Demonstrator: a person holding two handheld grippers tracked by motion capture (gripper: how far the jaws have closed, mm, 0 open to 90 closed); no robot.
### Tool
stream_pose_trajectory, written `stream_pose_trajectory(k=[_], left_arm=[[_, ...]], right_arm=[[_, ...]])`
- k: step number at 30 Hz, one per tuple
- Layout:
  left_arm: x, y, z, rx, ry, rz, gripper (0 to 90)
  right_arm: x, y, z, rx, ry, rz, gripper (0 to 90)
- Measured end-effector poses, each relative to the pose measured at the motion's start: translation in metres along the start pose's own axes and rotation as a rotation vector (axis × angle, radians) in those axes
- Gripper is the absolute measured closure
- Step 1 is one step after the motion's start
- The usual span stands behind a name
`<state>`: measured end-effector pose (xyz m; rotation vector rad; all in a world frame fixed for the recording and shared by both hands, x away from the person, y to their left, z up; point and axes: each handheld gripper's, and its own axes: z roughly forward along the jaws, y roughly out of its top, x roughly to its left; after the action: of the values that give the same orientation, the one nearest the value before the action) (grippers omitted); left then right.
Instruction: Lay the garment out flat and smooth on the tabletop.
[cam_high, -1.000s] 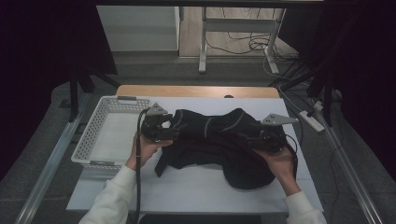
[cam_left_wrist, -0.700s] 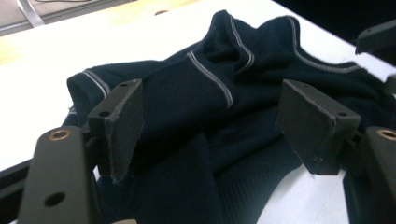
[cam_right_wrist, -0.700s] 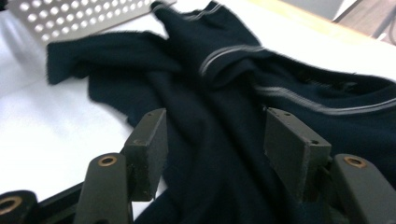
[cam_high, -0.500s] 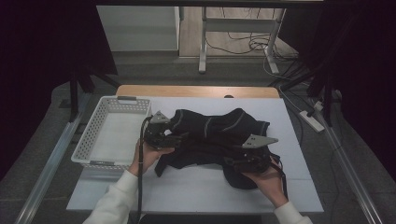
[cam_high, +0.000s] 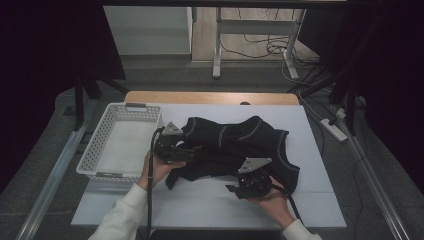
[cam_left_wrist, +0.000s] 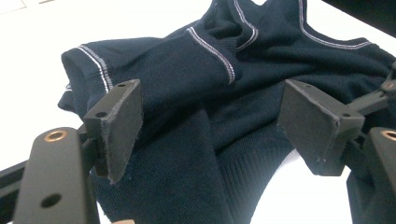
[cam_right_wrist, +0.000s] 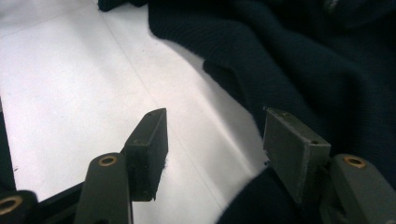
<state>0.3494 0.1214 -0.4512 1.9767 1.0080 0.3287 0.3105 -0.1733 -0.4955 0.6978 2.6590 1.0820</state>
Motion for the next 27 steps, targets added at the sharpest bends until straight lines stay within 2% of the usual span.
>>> stream_pose_trajectory(k=[7,14,21,23,27], left_arm=[[0.001,0.002,-0.004,-0.013,0.005,-0.006,23.1],[0.003,0.002,-0.005,-0.016,0.007,-0.014,23.1],[0.005,0.003,-0.007,-0.023,0.005,-0.018,23.0],[0.006,0.003,-0.008,-0.027,0.003,-0.02,23.0],[0.007,0.003,-0.009,-0.03,0.004,-0.027,23.0]], right_arm=[[0.005,0.002,0.013,0.023,0.018,-0.013,40.2],[0.004,0.014,0.032,0.038,0.02,-0.02,42.5],[-0.005,0.025,0.045,0.037,-0.028,-0.035,42.1],[-0.011,0.028,0.05,0.045,-0.055,-0.031,42.0],[-0.016,0.036,0.062,0.063,-0.067,-0.033,39.6]])
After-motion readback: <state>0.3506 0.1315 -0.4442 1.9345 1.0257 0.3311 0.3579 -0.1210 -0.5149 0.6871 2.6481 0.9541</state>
